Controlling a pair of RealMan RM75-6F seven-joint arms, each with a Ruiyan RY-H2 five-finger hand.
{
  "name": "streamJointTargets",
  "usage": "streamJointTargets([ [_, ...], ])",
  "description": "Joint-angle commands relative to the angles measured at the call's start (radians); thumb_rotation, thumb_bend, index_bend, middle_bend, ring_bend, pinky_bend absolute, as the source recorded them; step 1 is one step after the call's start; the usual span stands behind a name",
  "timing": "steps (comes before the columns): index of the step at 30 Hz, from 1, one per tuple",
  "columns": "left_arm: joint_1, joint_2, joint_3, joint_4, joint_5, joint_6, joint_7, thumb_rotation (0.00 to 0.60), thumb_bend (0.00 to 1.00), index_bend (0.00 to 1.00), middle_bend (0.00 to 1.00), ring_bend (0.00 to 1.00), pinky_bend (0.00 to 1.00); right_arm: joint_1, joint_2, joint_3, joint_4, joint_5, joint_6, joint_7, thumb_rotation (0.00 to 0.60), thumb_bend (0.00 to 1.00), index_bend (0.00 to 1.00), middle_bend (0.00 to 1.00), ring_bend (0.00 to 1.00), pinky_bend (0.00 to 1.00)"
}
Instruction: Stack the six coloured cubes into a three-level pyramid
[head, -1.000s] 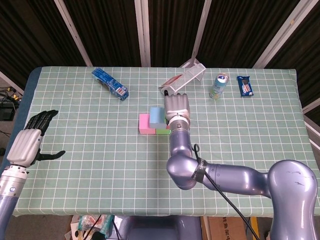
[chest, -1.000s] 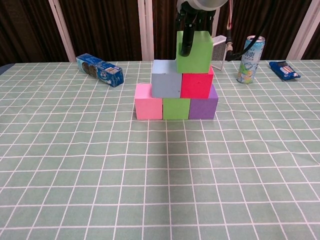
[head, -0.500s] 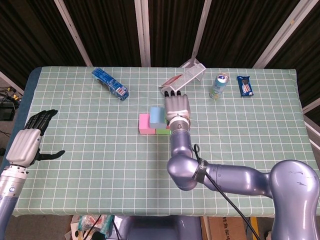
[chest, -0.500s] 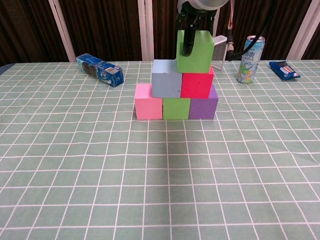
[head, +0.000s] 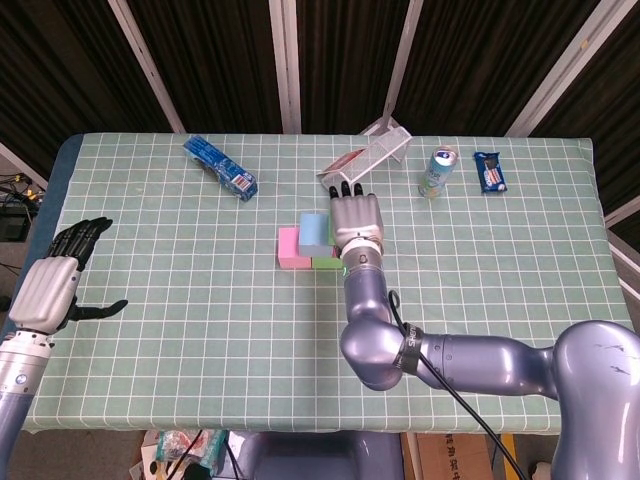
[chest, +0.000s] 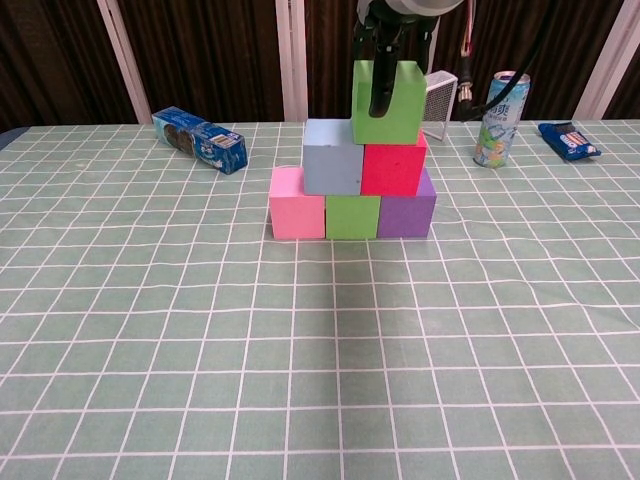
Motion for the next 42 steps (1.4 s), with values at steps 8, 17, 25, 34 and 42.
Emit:
streamJointTargets([
  [8, 0.003, 0.003, -0.005, 0.006, -0.002, 0.008, -0.004, 0.600, 0.10, 0.00, 0.03, 0.01, 0.04, -0.077, 0.101, 0.011, -0.161, -0.077, 0.029, 0.083, 0.600, 0.30, 0.00, 0.00, 0.00, 0.19],
  [17, 0.009, -0.014, -0.012, 0.031, -0.005, 0.033, 0.002, 0.600, 0.10, 0.00, 0.02, 0.01, 0.04, -0.373, 0.309, -0.078, -0.441, -0.462, 0.049, 0.380, 0.600, 0.30, 0.00, 0.00, 0.00, 0.17],
  [25, 0.030, -0.076, 0.000, 0.094, 0.016, 0.091, 0.027, 0.600, 0.10, 0.00, 0.01, 0.01, 0.04, -0.726, 0.456, -0.258, -0.520, -0.825, 0.020, 0.737, 0.600, 0.30, 0.00, 0.00, 0.00, 0.17],
  [34, 0.124, -0.157, 0.075, 0.200, 0.079, 0.185, -0.001, 0.600, 0.09, 0.00, 0.00, 0.00, 0.04, -1.018, 0.481, -0.491, -0.388, -1.268, 0.013, 1.053, 0.600, 0.30, 0.00, 0.00, 0.00, 0.12],
  [42, 0.204, -0.167, 0.116, 0.290, 0.124, 0.260, -0.054, 0.600, 0.09, 0.00, 0.00, 0.00, 0.04, -1.194, 0.427, -0.639, -0.189, -1.559, 0.111, 1.224, 0.600, 0.30, 0.00, 0.00, 0.00, 0.11],
])
